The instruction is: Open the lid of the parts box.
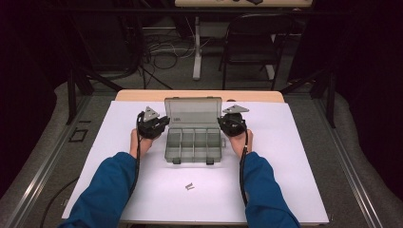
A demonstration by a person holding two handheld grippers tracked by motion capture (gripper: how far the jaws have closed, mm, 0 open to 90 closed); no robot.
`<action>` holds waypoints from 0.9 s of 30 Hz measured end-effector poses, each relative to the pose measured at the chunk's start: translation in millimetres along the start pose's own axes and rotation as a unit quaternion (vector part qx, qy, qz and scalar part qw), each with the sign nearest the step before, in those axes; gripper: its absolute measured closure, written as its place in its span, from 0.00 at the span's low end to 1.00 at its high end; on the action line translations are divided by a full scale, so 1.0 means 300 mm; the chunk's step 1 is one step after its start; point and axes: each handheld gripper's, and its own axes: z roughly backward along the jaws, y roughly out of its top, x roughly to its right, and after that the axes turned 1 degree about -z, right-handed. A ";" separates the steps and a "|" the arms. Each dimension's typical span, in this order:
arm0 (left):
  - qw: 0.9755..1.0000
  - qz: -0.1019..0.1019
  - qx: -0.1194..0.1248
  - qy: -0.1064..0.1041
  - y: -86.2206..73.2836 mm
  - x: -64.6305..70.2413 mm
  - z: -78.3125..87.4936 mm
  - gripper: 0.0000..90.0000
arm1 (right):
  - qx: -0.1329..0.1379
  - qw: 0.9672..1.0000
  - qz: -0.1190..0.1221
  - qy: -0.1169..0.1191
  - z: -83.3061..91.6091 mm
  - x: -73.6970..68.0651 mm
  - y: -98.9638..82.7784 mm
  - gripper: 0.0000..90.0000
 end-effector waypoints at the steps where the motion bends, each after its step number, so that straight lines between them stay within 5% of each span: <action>1: 1.000 0.002 0.003 0.002 -0.002 0.001 -0.004 0.91 | -0.001 1.000 -0.001 -0.001 -0.004 -0.002 -0.002 0.91; 27: 1.000 0.003 -0.019 0.009 -0.020 0.005 -0.034 0.89 | -0.022 1.000 0.001 -0.007 -0.036 -0.005 -0.018 0.90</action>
